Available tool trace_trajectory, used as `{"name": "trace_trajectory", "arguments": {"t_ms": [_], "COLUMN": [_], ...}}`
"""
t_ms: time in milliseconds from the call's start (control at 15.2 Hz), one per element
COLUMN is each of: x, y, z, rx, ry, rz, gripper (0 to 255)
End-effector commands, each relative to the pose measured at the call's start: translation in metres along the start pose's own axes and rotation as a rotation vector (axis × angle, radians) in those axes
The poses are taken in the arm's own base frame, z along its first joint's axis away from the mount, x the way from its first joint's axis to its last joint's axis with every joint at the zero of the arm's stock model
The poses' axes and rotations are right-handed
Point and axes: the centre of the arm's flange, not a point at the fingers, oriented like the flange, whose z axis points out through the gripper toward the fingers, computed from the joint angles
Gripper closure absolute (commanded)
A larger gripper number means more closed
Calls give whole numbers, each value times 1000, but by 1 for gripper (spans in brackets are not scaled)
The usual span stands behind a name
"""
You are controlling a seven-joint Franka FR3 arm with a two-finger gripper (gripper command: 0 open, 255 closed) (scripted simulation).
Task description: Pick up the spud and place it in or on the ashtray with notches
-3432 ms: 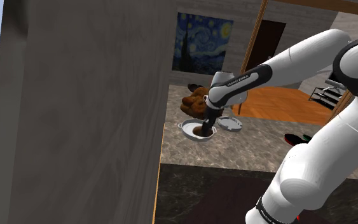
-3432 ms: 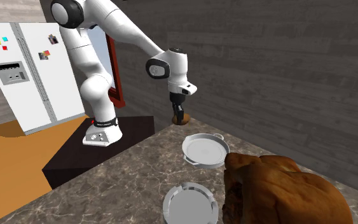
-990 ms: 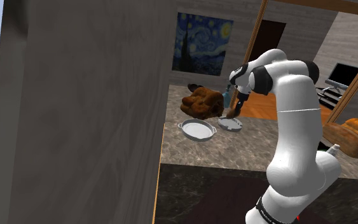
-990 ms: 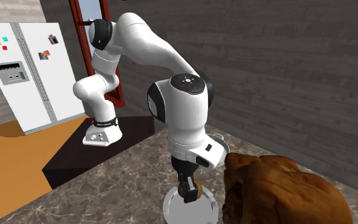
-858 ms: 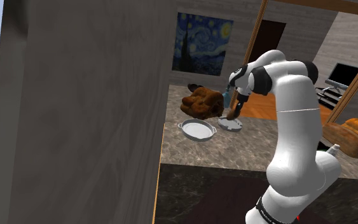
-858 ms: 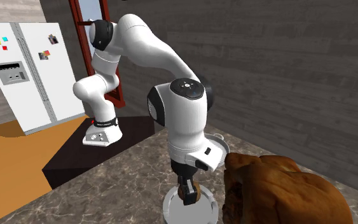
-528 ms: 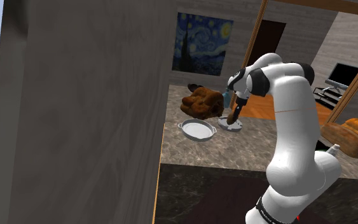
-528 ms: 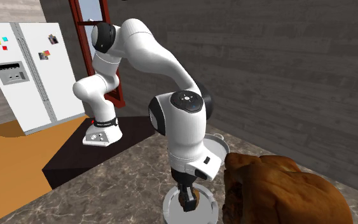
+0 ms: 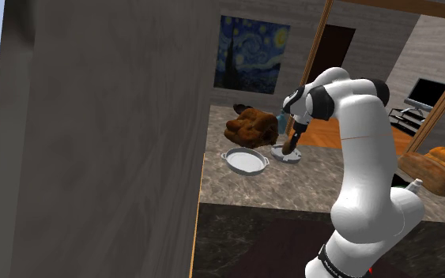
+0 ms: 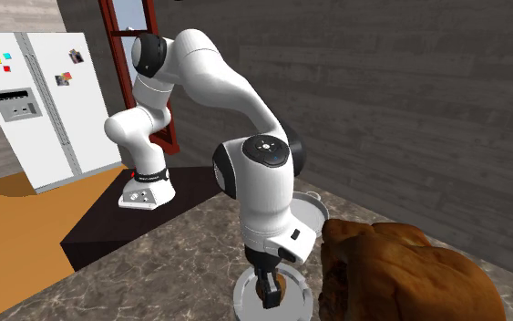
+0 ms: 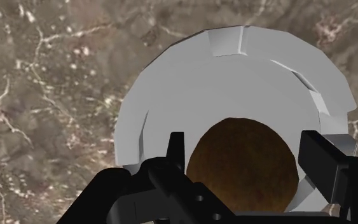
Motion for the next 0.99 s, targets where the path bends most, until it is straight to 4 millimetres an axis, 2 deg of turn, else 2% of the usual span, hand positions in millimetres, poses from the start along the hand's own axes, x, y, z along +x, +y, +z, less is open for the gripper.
{"name": "trace_trajectory", "arguments": {"t_ms": [0, 66, 132, 462, 726, 924], "x": [2, 2, 3, 2, 2, 2], "y": [-3, -3, -4, -3, -3, -3], "z": [7, 7, 7, 7, -43, -43], "rx": [11, 11, 11, 11, 11, 11], "ry": [-4, -4, -4, -4, -4, -4], "rz": [-4, -4, -4, -4, -4, -4], "gripper": [255, 255, 0, 0, 0, 0]}}
